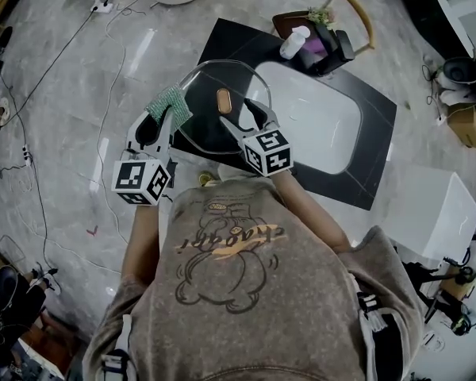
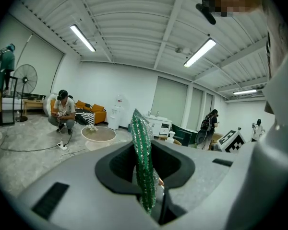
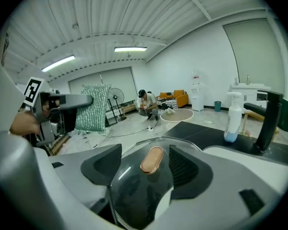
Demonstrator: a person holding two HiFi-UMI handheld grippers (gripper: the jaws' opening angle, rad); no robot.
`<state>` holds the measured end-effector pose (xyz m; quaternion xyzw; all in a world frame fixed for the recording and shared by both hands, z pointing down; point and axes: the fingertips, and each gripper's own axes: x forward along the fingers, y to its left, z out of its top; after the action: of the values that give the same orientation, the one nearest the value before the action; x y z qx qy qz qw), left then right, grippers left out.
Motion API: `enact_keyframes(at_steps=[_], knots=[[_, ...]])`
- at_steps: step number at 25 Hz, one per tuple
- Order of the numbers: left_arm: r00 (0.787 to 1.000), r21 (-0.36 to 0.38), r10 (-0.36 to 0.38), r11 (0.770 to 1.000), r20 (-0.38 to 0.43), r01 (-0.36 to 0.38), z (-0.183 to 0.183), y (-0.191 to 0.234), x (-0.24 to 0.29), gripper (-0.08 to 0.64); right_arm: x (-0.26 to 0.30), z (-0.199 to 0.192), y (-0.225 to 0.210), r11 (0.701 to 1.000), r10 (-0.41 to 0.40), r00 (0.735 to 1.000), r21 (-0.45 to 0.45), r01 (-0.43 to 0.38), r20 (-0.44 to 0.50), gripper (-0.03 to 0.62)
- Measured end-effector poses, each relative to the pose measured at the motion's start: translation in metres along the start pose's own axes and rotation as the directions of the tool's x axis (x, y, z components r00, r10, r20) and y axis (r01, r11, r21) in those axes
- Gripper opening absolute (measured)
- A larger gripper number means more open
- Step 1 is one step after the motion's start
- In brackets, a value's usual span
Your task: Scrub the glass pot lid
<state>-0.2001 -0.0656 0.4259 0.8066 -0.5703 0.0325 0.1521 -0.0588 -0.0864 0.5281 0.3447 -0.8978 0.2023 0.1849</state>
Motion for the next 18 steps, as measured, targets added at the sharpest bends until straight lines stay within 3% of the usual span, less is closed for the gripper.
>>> enact_keyframes(at_steps=[12, 18], knots=[[1.000, -0.001, -0.007, 1.000, -0.015, 0.007, 0.005, 0.011, 0.024, 0.087, 0.071, -0.029, -0.007, 0.994, 0.016, 0.989, -0.105, -0.032, -0.150, 0.296], [0.999, 0.004, -0.016, 1.000, -0.035, 0.016, 0.002, 0.017, 0.036, 0.087, 0.083, -0.036, -0.013, 0.992, -0.022, 0.985, -0.123, 0.001, -0.170, 0.293]])
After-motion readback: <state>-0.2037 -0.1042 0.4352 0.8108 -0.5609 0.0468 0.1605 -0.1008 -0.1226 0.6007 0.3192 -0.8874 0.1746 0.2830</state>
